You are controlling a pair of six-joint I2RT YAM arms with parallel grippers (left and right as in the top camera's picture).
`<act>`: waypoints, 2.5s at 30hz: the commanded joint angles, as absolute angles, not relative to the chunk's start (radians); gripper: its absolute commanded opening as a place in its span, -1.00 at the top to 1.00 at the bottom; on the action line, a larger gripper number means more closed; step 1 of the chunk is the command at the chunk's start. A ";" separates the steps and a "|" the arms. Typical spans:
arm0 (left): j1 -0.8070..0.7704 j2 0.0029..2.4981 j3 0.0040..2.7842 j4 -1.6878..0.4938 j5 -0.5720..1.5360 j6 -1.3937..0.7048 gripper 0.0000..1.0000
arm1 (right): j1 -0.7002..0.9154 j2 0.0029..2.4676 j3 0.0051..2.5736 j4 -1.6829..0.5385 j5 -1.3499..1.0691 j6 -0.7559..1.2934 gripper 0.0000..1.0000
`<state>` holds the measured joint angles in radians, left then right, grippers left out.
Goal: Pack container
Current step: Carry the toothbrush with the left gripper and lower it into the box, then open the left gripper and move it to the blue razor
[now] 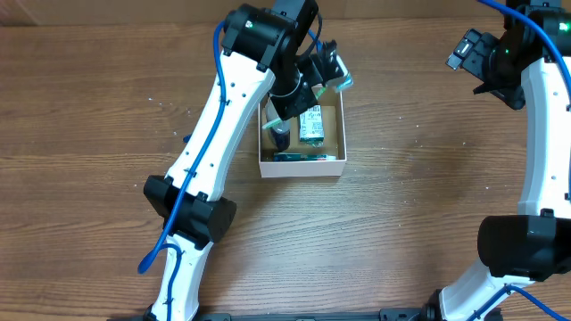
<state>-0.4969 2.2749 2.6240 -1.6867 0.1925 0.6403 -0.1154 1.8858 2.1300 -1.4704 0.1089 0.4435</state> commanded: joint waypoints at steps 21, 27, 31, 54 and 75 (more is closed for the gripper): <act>-0.498 2.251 2.149 -1.407 0.253 0.789 0.88 | -0.117 1.881 2.138 -1.469 0.119 0.442 -1.00; -0.498 2.251 2.149 -1.406 0.191 0.778 0.19 | -0.117 1.881 2.138 -1.469 0.119 0.442 -1.00; -0.498 2.251 2.149 -1.405 0.183 0.777 -0.01 | -0.117 1.881 2.138 -1.469 0.119 0.442 -1.00; -0.548 2.241 2.646 -1.510 -0.126 0.310 -0.20 | -0.117 1.881 2.139 -1.469 0.119 0.442 -1.00; -0.114 2.238 2.408 -1.523 0.078 0.367 -0.21 | -0.117 1.881 2.138 -1.469 0.119 0.442 -1.00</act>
